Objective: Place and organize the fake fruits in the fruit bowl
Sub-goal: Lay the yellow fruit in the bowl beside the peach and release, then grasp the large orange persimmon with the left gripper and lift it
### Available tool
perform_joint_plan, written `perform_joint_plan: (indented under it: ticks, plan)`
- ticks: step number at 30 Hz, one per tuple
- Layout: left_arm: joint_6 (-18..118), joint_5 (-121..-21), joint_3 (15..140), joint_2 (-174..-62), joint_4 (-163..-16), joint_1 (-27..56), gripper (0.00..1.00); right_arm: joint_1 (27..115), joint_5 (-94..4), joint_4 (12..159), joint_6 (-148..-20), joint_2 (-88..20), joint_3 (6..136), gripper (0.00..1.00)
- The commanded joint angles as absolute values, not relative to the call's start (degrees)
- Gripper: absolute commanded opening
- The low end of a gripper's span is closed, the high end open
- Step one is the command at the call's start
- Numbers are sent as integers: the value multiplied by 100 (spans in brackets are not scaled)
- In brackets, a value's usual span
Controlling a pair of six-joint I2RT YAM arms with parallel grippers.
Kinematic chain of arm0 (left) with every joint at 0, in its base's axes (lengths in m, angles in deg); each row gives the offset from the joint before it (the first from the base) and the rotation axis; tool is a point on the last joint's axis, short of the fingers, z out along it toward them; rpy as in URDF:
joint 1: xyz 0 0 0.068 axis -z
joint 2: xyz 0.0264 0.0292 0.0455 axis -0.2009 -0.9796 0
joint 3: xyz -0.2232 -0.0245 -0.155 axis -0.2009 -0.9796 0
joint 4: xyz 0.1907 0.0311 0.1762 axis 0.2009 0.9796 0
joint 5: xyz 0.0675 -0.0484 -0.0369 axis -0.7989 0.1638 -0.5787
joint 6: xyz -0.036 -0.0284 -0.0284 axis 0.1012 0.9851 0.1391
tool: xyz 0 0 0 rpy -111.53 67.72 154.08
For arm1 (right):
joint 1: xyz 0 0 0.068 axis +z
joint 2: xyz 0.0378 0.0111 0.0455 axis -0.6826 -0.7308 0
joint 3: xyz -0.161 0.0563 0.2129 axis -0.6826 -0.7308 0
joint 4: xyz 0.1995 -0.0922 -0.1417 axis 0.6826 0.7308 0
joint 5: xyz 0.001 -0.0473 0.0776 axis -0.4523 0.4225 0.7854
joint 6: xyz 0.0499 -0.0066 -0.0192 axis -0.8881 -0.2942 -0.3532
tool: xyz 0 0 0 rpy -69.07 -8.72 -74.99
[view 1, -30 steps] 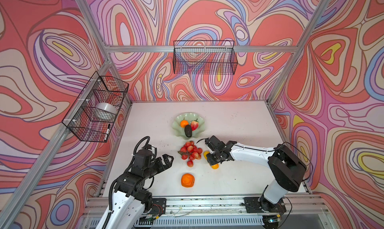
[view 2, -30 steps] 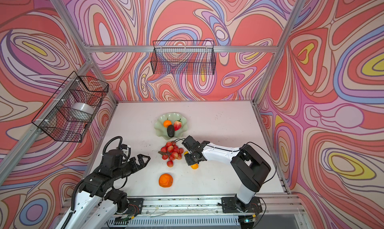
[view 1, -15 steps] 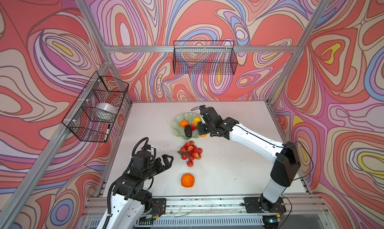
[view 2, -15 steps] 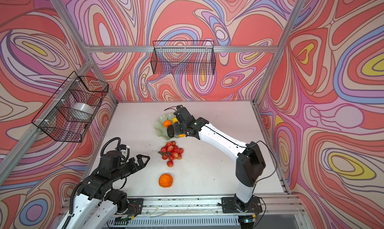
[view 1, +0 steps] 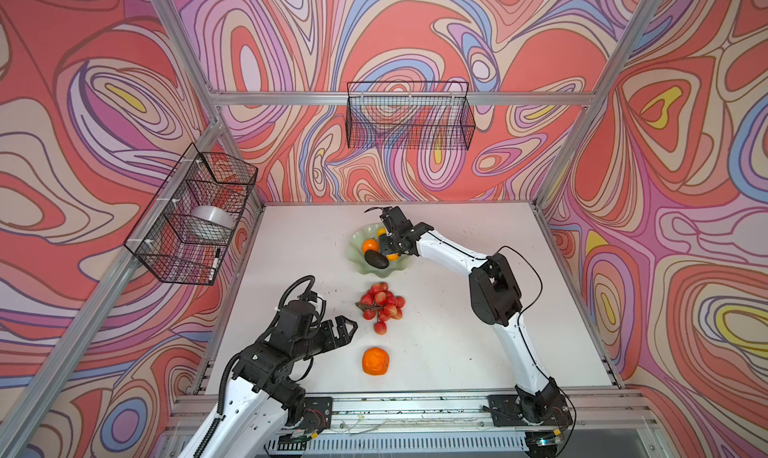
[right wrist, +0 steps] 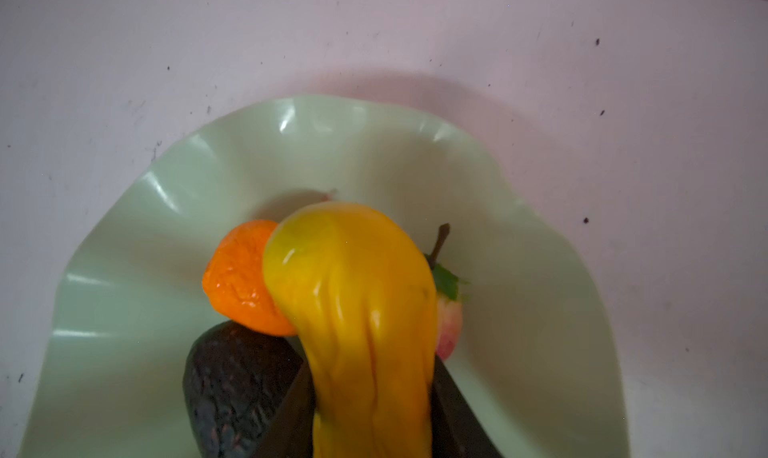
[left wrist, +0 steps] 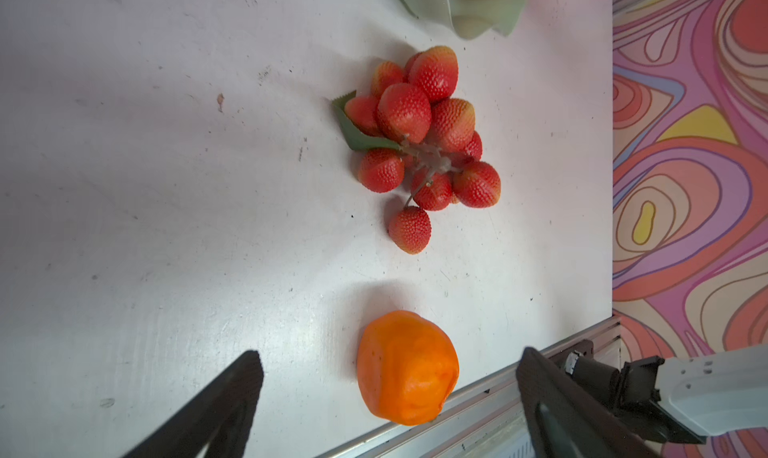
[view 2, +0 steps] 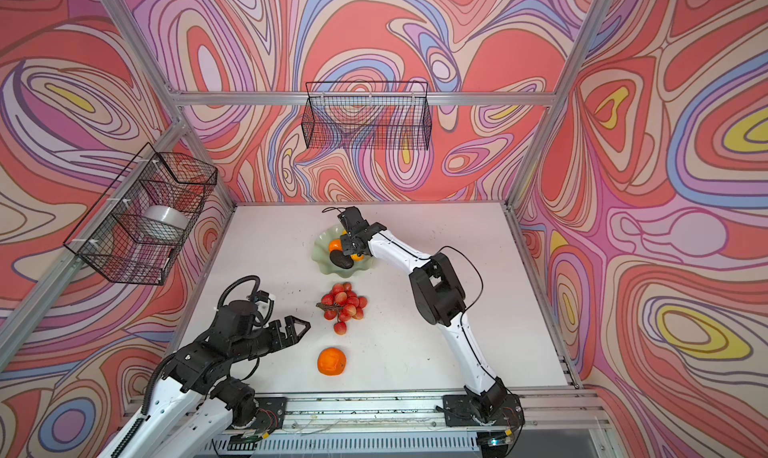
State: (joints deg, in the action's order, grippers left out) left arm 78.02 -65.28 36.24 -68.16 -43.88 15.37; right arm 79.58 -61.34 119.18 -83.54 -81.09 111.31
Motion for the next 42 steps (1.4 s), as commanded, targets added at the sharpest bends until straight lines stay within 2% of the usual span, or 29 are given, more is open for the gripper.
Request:
perform_joint_plan:
  ticks: [1, 4, 11, 18, 23, 30, 32, 34, 38, 42]
  plan:
    - [7851, -6939, 3671, -6929, -4460, 1894, 96, 7875, -6056, 12016, -8349, -8269, 11333, 48]
    - [7886, -6937, 3670, -7032, -4458, 2102, 96, 7874, -5972, 12024, -8322, -8185, 11342, 60]
    - [8225, -7037, 3554, -7187, -4649, 2774, 96, 7874, -5997, 11990, -8325, -7692, 11195, 71]
    - [8427, -7542, 3395, -7732, -4705, 3773, 97, 7831, -6404, 11191, -8496, -6114, 9713, 83]
    - [8525, -7774, 3410, -8219, -5106, 4199, 100, 7760, -6593, 10847, -8667, -5039, 8431, 88]
    - [8608, -7766, 3292, -9078, -5935, 4398, 99, 7672, -6679, 10867, -8829, -4315, 7457, 88]
    - [8652, -7763, 3307, -9324, -6139, 4524, 96, 7660, -6613, 10762, -8838, -4171, 7278, 90]
    - [8689, -7789, 3352, -9546, -6220, 4646, 87, 7645, -6653, 10685, -8851, -4075, 7160, 90]
    - [8775, -7869, 3389, -9595, -6092, 4712, 66, 7610, -6665, 10675, -8855, -4038, 7147, 90]
    - [8768, -8289, 3438, -8968, -5515, 4712, 59, 7592, -6676, 10651, -8844, -4055, 7104, 90]
